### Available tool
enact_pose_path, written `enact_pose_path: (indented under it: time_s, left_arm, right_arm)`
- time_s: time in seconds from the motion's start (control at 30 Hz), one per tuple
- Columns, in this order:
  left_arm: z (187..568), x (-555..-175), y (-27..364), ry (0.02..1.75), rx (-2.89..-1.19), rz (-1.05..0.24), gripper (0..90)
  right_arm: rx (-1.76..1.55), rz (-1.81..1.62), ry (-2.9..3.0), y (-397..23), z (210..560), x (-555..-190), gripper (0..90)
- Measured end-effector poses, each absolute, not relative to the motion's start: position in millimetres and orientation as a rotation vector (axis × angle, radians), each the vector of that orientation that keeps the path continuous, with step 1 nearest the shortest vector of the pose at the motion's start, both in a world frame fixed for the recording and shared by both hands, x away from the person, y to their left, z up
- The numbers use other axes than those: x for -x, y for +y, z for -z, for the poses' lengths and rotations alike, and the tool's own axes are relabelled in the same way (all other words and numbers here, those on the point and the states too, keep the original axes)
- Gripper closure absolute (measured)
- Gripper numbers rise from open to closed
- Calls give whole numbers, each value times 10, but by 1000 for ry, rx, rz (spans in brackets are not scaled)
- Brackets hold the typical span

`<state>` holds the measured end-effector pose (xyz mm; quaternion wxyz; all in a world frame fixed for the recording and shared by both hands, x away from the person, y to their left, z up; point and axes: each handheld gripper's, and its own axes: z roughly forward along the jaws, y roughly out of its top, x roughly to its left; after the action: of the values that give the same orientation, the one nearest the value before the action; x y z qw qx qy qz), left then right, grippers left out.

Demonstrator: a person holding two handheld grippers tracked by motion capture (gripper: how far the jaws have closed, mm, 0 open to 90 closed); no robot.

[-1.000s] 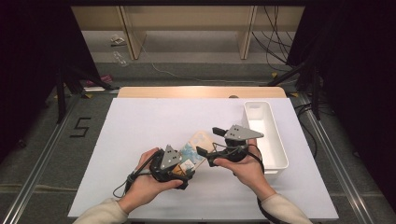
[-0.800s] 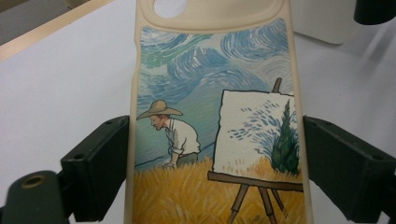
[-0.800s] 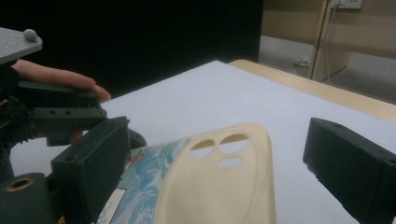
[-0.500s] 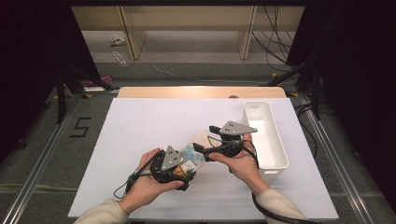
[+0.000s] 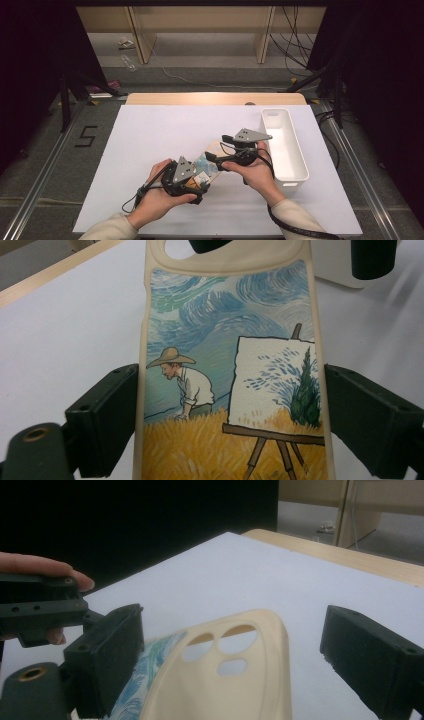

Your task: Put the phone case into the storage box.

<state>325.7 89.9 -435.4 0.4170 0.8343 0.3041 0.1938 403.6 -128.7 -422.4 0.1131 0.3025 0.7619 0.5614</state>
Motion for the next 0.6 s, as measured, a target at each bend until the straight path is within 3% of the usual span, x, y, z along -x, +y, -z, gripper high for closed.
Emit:
enact_pose_path:
  time_s: [0.6]
  left_arm:
    - [4353, -3258, 897, 761, -2092, -488, 113]
  right_arm:
    - [-922, -1652, 2260, -1251, 4259, -4072, 154]
